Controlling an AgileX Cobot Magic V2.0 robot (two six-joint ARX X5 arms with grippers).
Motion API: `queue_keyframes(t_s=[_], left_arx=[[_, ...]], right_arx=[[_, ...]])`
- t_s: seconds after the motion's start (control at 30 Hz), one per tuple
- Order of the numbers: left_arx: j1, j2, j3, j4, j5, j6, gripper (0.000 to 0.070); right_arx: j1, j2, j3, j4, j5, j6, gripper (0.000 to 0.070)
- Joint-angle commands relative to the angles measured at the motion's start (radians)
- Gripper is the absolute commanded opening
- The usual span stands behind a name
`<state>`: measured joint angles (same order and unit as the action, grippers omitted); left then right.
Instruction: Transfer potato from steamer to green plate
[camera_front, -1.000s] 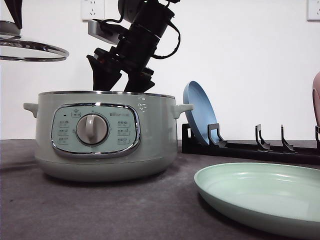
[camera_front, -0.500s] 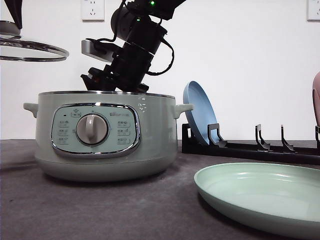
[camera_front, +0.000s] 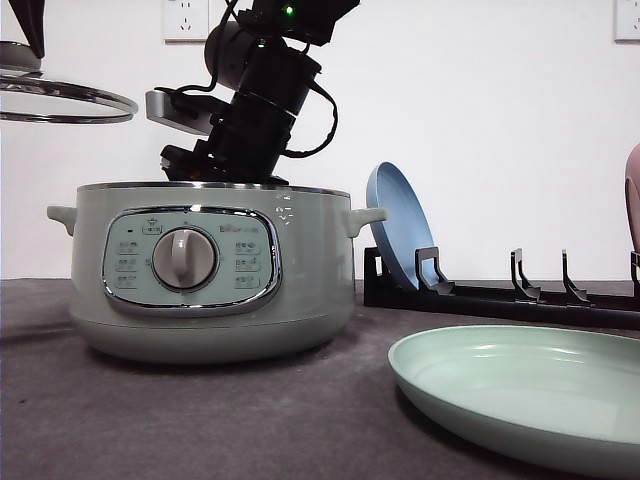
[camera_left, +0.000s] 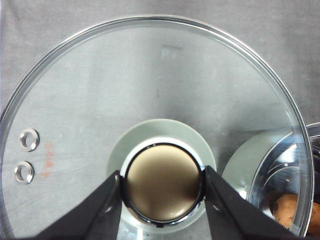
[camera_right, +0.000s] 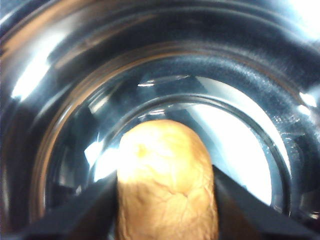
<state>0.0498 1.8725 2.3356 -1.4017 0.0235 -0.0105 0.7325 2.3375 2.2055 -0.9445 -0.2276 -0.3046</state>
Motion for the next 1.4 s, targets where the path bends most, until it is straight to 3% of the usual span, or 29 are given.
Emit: queue_keyframes(t_s=[0.0, 0.23, 0.83, 1.07, 1.37], left_arx=[[0.002, -0.009, 0.049, 0.037, -0.002, -0.002, 0.0000], [0.002, -0.009, 0.049, 0.035, -0.002, -0.006, 0.0000], [0.002, -0.009, 0.049, 0.003, -0.002, -0.006, 0.0000], [0.002, -0.009, 0.049, 0.003, -0.002, -0.009, 0.0000], [0.002, -0.009, 0.049, 0.003, -0.002, -0.009, 0.0000]], right_arx=[[0.010, 0.034, 0.028, 0.002, 0.022, 0.022, 0.0164], [0.008, -0.036, 0.066, -0.029, 0.078, 0.025, 0.0165], [-0.004, -0.530, 0.079, -0.393, 0.098, 0.095, 0.0165], [-0.004, -0.763, -0.124, -0.444, 0.185, 0.141, 0.0165], [-0.004, -1.053, -0.555, -0.417, 0.183, 0.254, 0.0165]])
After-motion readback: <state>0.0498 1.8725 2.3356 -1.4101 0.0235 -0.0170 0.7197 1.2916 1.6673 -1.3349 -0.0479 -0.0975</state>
